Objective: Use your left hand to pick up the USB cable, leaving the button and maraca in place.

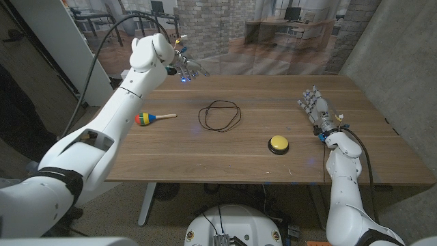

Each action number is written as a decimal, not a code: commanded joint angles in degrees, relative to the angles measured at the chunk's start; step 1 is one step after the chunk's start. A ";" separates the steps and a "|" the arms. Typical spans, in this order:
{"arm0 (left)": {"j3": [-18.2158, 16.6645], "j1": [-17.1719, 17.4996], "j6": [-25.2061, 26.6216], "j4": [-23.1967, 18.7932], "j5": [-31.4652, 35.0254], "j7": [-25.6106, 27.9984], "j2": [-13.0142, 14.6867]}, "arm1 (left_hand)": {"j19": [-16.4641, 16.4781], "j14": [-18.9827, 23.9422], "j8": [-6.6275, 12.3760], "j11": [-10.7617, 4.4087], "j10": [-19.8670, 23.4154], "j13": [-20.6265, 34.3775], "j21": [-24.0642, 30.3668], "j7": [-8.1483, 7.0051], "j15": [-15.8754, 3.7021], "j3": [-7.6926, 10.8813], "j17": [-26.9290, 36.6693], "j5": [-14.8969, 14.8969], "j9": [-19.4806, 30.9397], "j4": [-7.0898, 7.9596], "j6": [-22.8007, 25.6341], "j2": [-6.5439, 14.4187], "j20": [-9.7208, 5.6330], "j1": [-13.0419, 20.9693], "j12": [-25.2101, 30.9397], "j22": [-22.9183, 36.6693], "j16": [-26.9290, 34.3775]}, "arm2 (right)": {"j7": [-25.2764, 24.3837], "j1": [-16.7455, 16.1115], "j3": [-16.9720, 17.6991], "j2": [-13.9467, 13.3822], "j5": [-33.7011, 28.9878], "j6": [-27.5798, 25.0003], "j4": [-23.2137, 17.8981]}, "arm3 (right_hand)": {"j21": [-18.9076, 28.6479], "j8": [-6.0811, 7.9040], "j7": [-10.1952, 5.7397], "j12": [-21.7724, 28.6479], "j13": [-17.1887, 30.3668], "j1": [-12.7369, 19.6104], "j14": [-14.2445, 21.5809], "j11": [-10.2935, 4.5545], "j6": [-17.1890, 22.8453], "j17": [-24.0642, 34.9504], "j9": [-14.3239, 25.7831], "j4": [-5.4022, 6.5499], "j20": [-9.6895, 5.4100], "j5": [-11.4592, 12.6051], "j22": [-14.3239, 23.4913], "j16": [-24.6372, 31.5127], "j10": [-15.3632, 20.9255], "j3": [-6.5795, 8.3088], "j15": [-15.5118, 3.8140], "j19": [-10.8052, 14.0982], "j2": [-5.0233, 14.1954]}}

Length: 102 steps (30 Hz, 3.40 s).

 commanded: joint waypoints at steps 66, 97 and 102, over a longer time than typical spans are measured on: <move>11.97 -13.45 -11.15 21.74 12.56 -10.89 -8.09 | 3.22 6.29 -0.33 -0.99 6.56 1.81 0.11 0.50 -1.61 -1.44 1.79 0.64 0.51 0.43 7.49 -2.10 -1.71 5.65 0.66 0.47 1.60 | 0.66 0.56 1.41 0.21 2.09 3.45 -0.46 | 0.31 0.40 0.18 0.23 0.10 0.09 0.48 0.29 0.42 0.21 0.27 -0.16 0.29 0.49 0.31 0.39 0.02 -0.38 0.48 0.83 -0.32; 17.36 -18.61 -14.27 34.72 12.93 -9.47 -12.19 | 2.75 6.46 -0.65 -1.07 6.82 2.08 -0.26 0.14 -1.87 -1.50 1.97 0.58 0.53 0.78 8.45 -1.25 -2.02 5.89 0.35 0.50 1.50 | 0.09 0.84 2.16 0.21 2.48 4.51 0.96 | 0.33 0.35 0.15 0.24 0.08 0.10 0.78 0.41 0.45 0.20 0.27 -0.22 0.32 0.52 0.31 0.41 0.11 -0.50 0.70 1.14 -0.33; 18.17 -19.09 -14.61 36.22 12.92 -8.81 -12.79 | 2.90 6.91 -0.69 -1.53 7.29 2.13 -0.25 -0.09 -2.06 -1.35 1.98 0.56 0.53 0.72 8.74 -0.93 -2.00 6.24 0.42 0.51 1.62 | 0.06 0.93 2.25 0.18 2.56 4.80 1.30 | 0.32 0.37 0.11 0.23 0.08 0.10 0.80 0.41 0.51 0.20 0.27 -0.23 0.34 0.53 0.30 0.41 0.11 -0.52 0.72 1.15 -0.33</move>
